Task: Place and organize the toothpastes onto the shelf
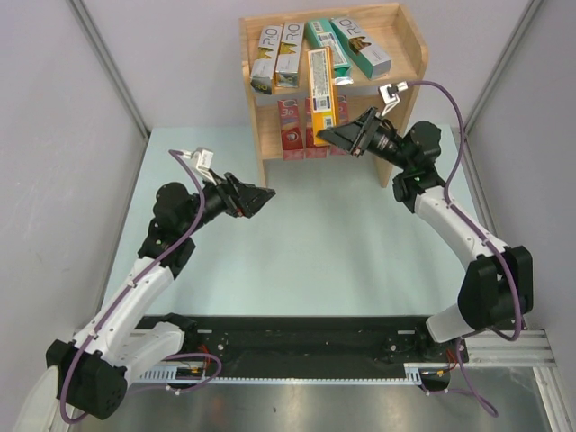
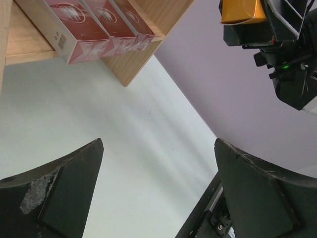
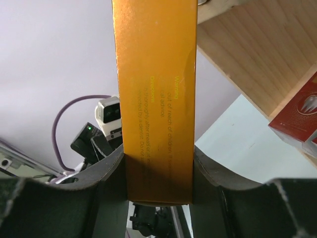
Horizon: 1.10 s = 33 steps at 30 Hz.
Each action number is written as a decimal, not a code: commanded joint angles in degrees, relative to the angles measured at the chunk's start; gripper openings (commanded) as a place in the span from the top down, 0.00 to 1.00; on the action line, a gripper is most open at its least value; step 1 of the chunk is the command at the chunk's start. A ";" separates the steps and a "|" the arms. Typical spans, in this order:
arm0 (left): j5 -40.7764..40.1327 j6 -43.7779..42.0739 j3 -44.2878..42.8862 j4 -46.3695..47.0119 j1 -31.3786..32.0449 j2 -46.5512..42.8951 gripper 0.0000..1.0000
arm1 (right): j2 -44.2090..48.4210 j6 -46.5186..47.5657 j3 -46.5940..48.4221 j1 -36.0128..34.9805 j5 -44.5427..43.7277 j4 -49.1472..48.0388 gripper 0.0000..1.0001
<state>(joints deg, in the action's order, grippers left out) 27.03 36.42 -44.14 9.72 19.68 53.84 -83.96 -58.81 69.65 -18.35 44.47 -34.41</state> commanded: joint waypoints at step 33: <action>-5.67 -9.35 -9.20 -11.73 -0.17 -2.52 0.05 | -16.24 -32.52 12.53 3.32 0.71 -21.06 0.68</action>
<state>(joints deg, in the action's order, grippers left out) 22.59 31.18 -46.85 0.69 19.68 51.20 -100.07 -90.80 78.41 -15.84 48.07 -57.49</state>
